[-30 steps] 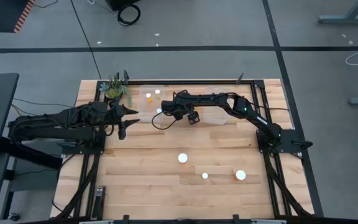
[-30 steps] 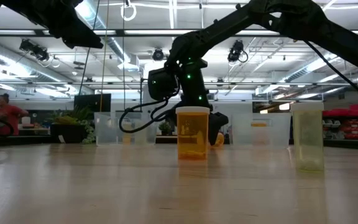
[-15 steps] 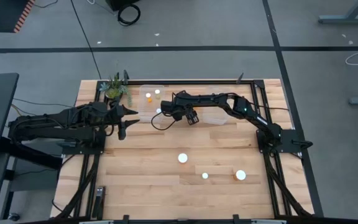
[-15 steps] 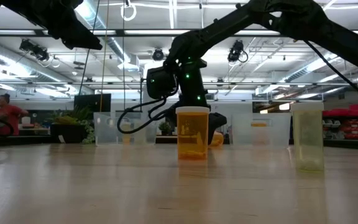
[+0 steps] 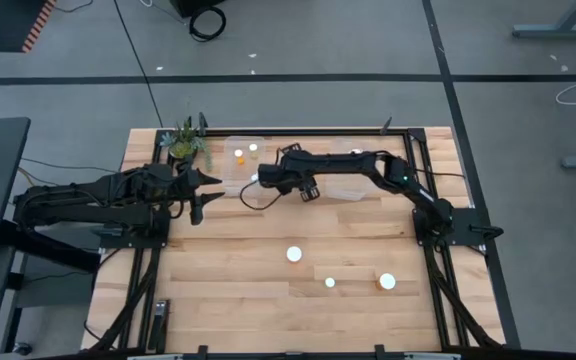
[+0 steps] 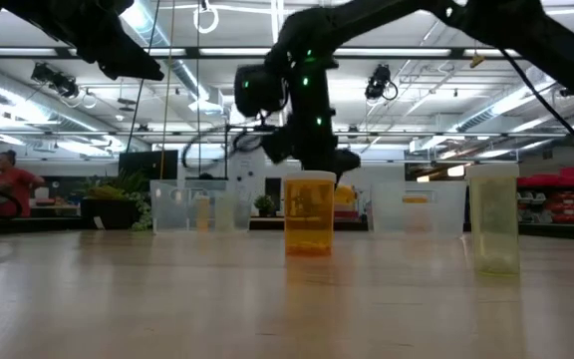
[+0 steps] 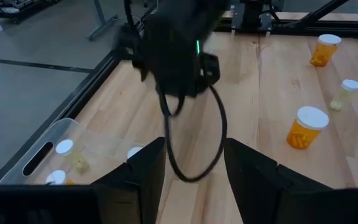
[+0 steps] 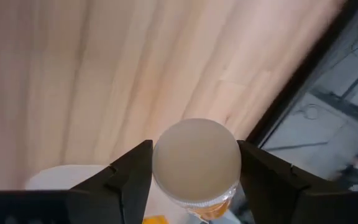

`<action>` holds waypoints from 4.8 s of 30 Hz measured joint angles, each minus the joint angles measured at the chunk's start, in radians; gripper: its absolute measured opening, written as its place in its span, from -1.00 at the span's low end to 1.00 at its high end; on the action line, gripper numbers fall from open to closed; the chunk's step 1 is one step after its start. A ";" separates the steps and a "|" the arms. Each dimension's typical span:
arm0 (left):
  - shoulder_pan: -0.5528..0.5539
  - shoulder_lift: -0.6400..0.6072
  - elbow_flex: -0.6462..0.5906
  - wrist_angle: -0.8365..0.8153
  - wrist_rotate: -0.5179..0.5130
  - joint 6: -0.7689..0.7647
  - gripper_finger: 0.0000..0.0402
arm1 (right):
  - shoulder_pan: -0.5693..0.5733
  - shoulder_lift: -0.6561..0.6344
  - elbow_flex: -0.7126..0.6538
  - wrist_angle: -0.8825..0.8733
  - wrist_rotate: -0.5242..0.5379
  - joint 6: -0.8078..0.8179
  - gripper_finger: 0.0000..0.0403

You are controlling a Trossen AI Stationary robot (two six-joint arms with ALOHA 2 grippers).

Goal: Pick and place medicine bottles into bin by pill shape (circle, oval)
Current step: Put the large orange pill bottle into the right transparent bin

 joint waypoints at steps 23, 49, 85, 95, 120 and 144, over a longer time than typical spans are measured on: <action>0.000 0.000 0.000 0.019 0.000 -0.002 -0.14 | -0.054 -0.743 -0.737 0.484 -0.177 0.431 0.11; 0.000 0.000 0.000 0.026 0.000 0.000 -0.14 | -0.248 -1.040 -1.383 1.069 -0.450 0.657 0.17; 0.000 0.000 0.000 0.020 0.000 0.005 -0.14 | 0.273 -1.104 -1.169 0.659 -0.510 1.032 0.19; 0.000 0.000 0.000 0.027 0.000 0.005 -0.14 | 0.660 -0.952 -1.082 0.486 -0.505 1.479 0.18; 0.000 0.000 0.000 0.026 0.000 -0.021 -0.14 | 1.041 -0.729 -0.985 0.237 -0.744 2.126 0.32; 0.000 0.000 0.000 0.026 0.000 -0.019 -0.14 | 0.845 -0.728 -1.155 0.439 -0.689 1.933 0.45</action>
